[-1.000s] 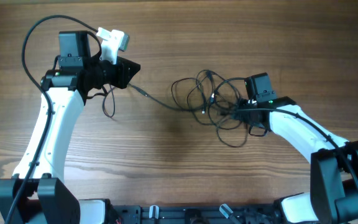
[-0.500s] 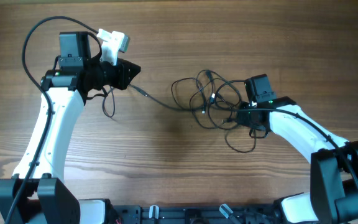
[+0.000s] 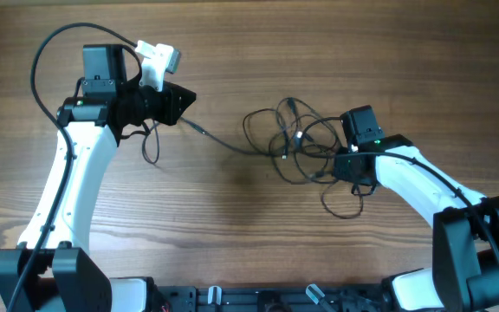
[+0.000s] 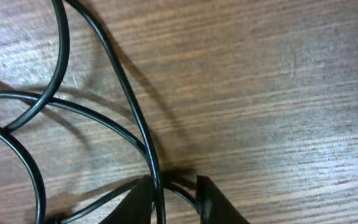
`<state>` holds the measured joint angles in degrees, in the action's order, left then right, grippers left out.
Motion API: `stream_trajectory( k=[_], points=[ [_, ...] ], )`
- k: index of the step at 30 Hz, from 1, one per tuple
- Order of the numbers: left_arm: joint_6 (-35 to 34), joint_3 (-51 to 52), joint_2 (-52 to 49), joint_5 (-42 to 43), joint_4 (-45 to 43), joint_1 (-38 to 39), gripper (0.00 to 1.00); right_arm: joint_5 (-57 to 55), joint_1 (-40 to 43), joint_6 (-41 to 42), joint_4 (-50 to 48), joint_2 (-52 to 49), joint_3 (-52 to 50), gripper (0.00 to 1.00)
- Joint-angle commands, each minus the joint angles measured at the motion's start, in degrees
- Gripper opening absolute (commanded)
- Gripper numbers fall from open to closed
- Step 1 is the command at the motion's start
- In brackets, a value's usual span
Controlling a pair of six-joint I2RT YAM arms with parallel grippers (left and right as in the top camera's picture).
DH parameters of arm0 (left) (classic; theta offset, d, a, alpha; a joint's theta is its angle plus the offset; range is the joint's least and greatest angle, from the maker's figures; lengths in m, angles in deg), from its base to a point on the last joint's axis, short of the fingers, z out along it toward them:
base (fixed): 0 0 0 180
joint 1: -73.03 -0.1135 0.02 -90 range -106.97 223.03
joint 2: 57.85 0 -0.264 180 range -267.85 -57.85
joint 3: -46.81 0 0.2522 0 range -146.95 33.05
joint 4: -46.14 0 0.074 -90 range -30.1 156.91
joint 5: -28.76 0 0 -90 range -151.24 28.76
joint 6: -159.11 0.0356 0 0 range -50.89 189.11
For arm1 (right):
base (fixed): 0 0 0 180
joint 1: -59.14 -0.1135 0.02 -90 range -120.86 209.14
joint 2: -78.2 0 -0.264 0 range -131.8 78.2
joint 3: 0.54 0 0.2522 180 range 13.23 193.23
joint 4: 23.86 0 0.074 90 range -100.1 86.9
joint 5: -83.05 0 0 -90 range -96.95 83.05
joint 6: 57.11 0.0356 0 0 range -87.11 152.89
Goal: Untangle cables
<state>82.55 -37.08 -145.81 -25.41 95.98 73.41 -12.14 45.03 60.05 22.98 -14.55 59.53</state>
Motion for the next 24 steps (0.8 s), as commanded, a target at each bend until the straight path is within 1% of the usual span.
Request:
stream_trajectory(
  k=[1, 4, 7, 12, 15, 19, 22, 24],
  points=[
    [1.2, -0.2, 0.0, 0.3, 0.0, 0.1, 0.16, -0.6, -0.2, -0.1, 0.9, -0.8, -0.4, 0.05],
    [1.2, -0.2, 0.0, 0.3, 0.0, 0.1, 0.16, 2.8, -0.2, 0.6, 0.4, -0.8, -0.4, 0.05],
    [1.1, -0.2, 0.0, 0.3, 0.0, 0.1, 0.16, 3.4, -0.2, 1.3, 0.7, 1.0, 0.5, 0.04],
    [1.1, -0.2, 0.0, 0.3, 0.2, 0.1, 0.16, 3.5, -0.2, -1.6, 8.0, 9.1, 7.2, 0.04],
    [1.1, -0.2, 0.0, 0.3, 0.4, 0.1, 0.16, 3.6, -0.2, -1.9, 13.4, 13.8, 11.5, 0.04],
    [1.1, -0.2, 0.0, 1.0, 0.4, 0.1, 0.16, 3.5, -0.2, -3.5, 14.2, 19.2, 15.3, 0.04],
    [1.1, -0.2, 0.0, 1.2, 0.6, 0.1, 0.16, 1.6, -0.2, -4.6, 14.6, 20.3, 21.8, 0.04],
    [1.1, -0.2, 0.0, 1.2, 0.9, 0.2, 0.16, -0.3, -0.2, -6.3, 15.7, 20.3, 29.7, 0.04]
  ],
)
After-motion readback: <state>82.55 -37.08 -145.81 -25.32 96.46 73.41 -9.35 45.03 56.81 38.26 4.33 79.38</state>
